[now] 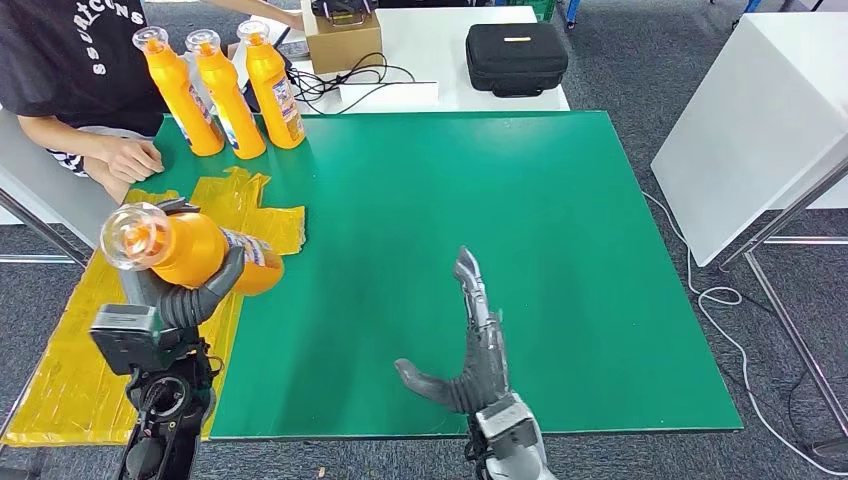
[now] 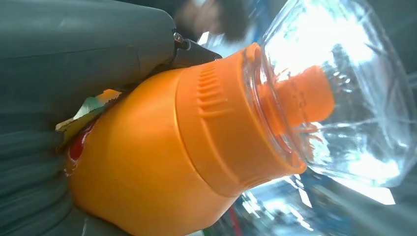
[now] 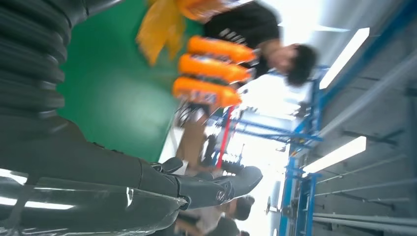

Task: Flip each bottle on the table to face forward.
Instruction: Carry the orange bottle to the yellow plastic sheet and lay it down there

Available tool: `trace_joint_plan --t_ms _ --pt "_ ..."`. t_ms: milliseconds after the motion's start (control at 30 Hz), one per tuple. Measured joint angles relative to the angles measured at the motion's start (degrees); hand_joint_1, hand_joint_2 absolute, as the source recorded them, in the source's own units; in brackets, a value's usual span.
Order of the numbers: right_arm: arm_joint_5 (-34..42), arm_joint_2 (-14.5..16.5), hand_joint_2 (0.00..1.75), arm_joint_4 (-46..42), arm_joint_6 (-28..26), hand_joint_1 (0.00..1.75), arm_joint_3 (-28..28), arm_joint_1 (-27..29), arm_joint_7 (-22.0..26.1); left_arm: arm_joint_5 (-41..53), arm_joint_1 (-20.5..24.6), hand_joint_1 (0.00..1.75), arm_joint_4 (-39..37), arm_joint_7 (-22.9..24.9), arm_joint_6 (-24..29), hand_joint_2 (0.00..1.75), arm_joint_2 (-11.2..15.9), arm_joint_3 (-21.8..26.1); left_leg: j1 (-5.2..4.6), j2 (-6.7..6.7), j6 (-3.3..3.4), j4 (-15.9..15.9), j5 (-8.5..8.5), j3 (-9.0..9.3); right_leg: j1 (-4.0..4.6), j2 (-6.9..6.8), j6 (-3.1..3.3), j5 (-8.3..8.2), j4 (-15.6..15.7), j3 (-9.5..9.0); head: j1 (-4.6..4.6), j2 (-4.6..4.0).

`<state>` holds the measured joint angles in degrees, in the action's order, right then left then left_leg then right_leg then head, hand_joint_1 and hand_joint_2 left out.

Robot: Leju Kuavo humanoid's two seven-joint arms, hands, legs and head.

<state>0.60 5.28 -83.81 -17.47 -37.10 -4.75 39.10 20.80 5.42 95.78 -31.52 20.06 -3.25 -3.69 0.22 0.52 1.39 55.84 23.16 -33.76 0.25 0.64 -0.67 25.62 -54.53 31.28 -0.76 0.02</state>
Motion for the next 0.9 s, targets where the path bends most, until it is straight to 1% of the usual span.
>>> trace_joint_plan --t_ms 67,100,167,233,267,333,433,533,600,700,900 --pt "5.9 -1.3 1.75 -3.6 8.1 0.0 1.8 1.4 0.0 12.0 0.6 1.75 -0.5 3.5 5.2 1.75 1.7 -0.1 0.0 0.0 0.0 0.0 0.0 0.01 0.0 0.0 0.01 0.0 0.0 0.02 0.01 0.0" --pt "8.7 -1.9 1.75 -4.9 12.2 0.0 2.9 2.0 0.0 19.1 1.2 1.75 -1.2 6.1 7.2 1.75 2.6 -0.3 0.0 0.0 0.0 0.0 0.0 0.02 0.0 0.0 0.01 0.0 0.0 0.02 0.01 0.0" --pt "13.8 -2.7 1.75 -6.6 18.9 0.0 5.3 3.0 0.0 35.8 3.1 1.75 -4.2 13.0 9.7 1.75 4.3 -1.1 0.01 0.01 -0.01 0.0 -0.01 0.06 0.0 -0.01 0.01 -0.01 0.0 -0.03 0.01 0.0" --pt "17.3 -3.4 1.75 -7.6 22.8 0.0 7.5 3.7 0.0 51.9 5.7 1.75 -8.9 20.8 10.5 1.75 5.7 -2.3 0.01 0.0 -0.02 0.0 -0.04 0.1 0.01 -0.01 0.03 -0.04 0.0 -0.08 0.01 0.0" --pt "18.3 -3.7 1.75 -8.0 23.9 0.0 8.5 4.0 0.0 57.9 7.1 1.75 -11.6 24.4 10.4 1.75 6.3 -3.0 0.01 -0.01 -0.03 0.0 -0.06 0.12 0.01 0.0 0.06 -0.06 0.0 -0.1 0.01 0.0" --pt "19.2 -4.1 1.75 -8.6 25.2 0.0 9.8 4.5 -0.1 65.4 9.6 1.75 -17.2 30.1 9.6 1.75 7.3 -4.8 0.01 -0.04 -0.06 0.0 -0.09 0.14 0.01 0.02 0.12 -0.13 0.0 -0.1 0.02 0.0" --pt "19.6 -4.5 1.75 -9.4 26.4 0.0 10.9 5.2 -0.2 68.5 13.1 1.75 -25.4 36.6 7.3 1.75 8.9 -8.2 0.01 -0.07 -0.07 0.0 -0.11 0.14 0.01 0.04 0.16 -0.17 0.0 -0.08 0.01 0.0" --pt "19.6 -4.6 1.75 -10.3 27.2 0.0 11.5 5.8 -0.3 68.8 16.3 1.75 -32.8 39.6 5.1 1.75 10.5 -10.3 0.02 -0.08 -0.07 0.0 -0.1 0.12 0.04 0.04 0.16 -0.17 0.0 -0.06 -0.01 0.0" --pt "19.6 -4.6 1.75 -10.8 27.6 0.0 11.9 6.0 -0.4 68.9 18.3 1.75 -37.5 39.8 4.0 1.75 11.3 -10.9 0.03 -0.08 -0.08 0.0 -0.1 0.11 0.06 0.04 0.16 -0.16 0.0 -0.04 0.0 0.0" --pt "19.6 -4.4 1.75 -11.2 28.1 0.0 12.7 6.2 -0.5 69.0 20.9 1.75 -44.4 38.7 2.4 1.75 12.1 -11.2 0.06 -0.08 -0.08 0.0 -0.1 0.1 0.07 0.03 0.18 -0.15 0.0 -0.03 0.0 0.0" --pt "18.9 -4.0 1.75 -11.7 28.0 0.0 13.8 6.6 -0.6 69.0 26.0 1.75 -57.1 38.4 0.3 1.75 12.2 -11.3 0.05 -0.07 -0.08 0.0 -0.11 0.08 0.07 0.03 0.18 -0.15 0.0 -0.05 0.01 0.0"
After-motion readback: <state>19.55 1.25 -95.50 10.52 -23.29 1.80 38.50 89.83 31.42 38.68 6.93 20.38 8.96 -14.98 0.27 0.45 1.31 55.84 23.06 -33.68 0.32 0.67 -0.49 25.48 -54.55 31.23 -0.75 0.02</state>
